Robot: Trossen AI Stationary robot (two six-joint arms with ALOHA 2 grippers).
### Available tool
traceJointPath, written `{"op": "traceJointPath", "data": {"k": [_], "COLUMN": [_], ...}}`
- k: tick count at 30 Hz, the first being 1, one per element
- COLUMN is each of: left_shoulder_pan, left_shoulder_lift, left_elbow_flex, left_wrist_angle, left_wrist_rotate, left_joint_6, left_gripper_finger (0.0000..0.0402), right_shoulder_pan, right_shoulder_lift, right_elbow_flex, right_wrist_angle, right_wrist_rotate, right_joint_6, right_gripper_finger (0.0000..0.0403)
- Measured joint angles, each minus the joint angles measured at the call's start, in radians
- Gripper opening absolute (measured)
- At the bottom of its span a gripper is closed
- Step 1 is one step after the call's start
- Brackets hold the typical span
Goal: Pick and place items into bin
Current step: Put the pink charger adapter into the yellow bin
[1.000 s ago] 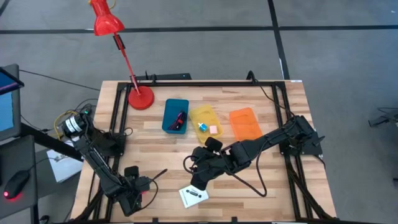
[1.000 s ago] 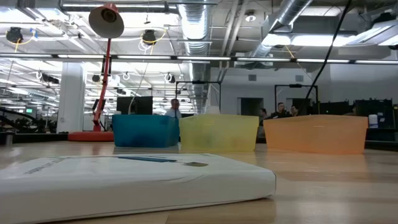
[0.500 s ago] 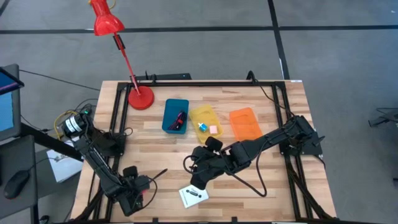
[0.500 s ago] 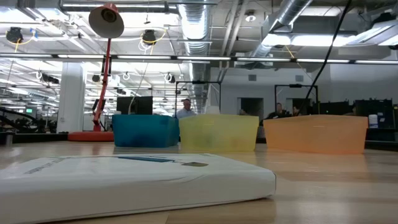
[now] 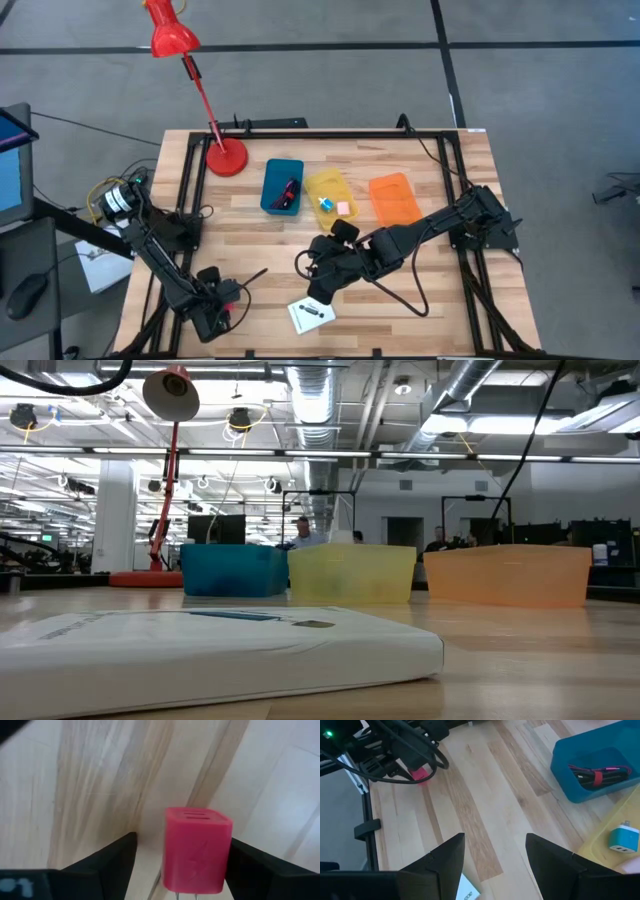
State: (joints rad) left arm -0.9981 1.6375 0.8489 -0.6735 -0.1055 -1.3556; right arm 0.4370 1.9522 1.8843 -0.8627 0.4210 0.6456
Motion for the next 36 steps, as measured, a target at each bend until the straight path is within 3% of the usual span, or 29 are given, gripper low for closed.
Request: {"op": "traceJointPath", "data": {"k": [4, 10, 12, 18, 24, 26, 30, 36], "left_shoulder_pan": [0.000, 0.009, 0.024, 0.141, 0.400, 0.509, 0.709, 0.917], "left_shoulder_lift": [0.000, 0.000, -0.005, -0.061, -0.095, -0.095, -0.079, -0.017], "left_elbow_flex": [-0.001, 0.011, 0.034, 0.162, 0.299, 0.319, 0.322, 0.322], "left_wrist_angle": [0.000, -0.009, -0.004, -0.158, -0.264, -0.171, 0.176, 0.470], "left_wrist_rotate": [-0.003, 0.012, -0.002, -0.187, -0.403, -0.430, -0.393, -0.270], "left_joint_6": [0.004, -0.002, 0.014, 0.201, 0.539, 0.699, 1.017, 1.191], "left_gripper_finger": [0.0228, 0.0135, 0.0135, 0.0135, 0.0135, 0.0135, 0.0135, 0.0135], "right_shoulder_pan": [0.000, 0.004, 0.013, 0.053, 0.099, 0.109, 0.119, 0.117], "right_shoulder_lift": [0.000, -0.004, -0.016, -0.115, -0.231, -0.258, -0.290, -0.297], "right_elbow_flex": [0.000, 0.000, 0.000, 0.000, 0.000, 0.001, 0.001, 0.001], "right_wrist_angle": [0.000, -0.022, -0.043, -0.134, -0.188, -0.185, -0.185, -0.208], "right_wrist_rotate": [0.000, -0.005, -0.008, 0.006, 0.132, 0.192, 0.267, 0.291], "right_joint_6": [0.000, 0.000, 0.000, 0.011, 0.010, -0.015, -0.034, -0.036], "right_gripper_finger": [0.0205, 0.0205, 0.0205, 0.0205, 0.0205, 0.0205, 0.0205, 0.0205]}}
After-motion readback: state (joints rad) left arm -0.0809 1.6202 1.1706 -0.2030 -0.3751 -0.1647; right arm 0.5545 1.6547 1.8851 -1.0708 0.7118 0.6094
